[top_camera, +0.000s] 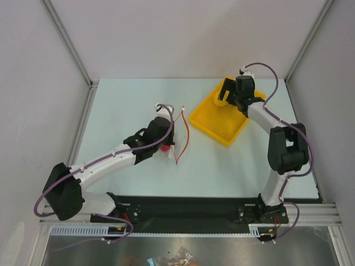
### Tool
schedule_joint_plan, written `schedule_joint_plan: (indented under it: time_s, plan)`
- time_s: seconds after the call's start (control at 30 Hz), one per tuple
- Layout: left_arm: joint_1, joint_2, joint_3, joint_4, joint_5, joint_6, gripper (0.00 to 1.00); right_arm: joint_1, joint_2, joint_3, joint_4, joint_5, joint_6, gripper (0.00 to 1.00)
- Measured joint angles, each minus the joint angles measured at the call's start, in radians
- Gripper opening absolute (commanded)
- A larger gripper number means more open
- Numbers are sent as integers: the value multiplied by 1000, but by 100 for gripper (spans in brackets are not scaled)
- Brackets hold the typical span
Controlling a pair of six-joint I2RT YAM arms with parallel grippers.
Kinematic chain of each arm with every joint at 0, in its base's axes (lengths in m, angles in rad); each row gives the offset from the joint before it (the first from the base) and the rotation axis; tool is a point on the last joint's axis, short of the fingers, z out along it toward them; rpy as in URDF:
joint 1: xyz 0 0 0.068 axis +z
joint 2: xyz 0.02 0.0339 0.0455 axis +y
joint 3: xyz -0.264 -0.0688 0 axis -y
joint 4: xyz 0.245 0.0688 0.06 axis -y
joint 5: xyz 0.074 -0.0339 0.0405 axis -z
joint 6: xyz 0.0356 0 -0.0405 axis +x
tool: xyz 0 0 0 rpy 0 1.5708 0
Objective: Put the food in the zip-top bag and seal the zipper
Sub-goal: Pick up the fake fruit from the bin.
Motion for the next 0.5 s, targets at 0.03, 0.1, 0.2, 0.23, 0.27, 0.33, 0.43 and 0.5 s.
schedule_joint_plan:
  time_s: [0.03, 0.1, 0.2, 0.23, 0.27, 0.33, 0.43, 0.5]
  plan:
    - [0, 0, -3, 2, 0, 0, 0, -5, 40, 27, -11, -8, -14, 100]
    - [0, -1, -8, 3, 0, 0, 0, -11, 114, 78, -35, -25, -47, 100]
    - [0, -2, -11, 4, 5, 0, 0, -13, 205, 154, -77, -48, -96, 100]
    - [0, -2, -11, 5, 8, 0, 0, -13, 239, 190, -89, -58, -115, 100]
    - [0, -3, -11, 6, 9, 0, 0, -13, 272, 230, -103, -65, -135, 100]
    - [0, -4, -11, 6, 13, 0, 0, -13, 332, 315, -137, -71, -177, 100]
    - [0, -7, -11, 6, 17, 0, 0, -13, 399, 419, -189, -64, -232, 100]
    - [0, -12, -11, 6, 20, 0, 0, -11, 450, 501, -228, -59, -262, 100]
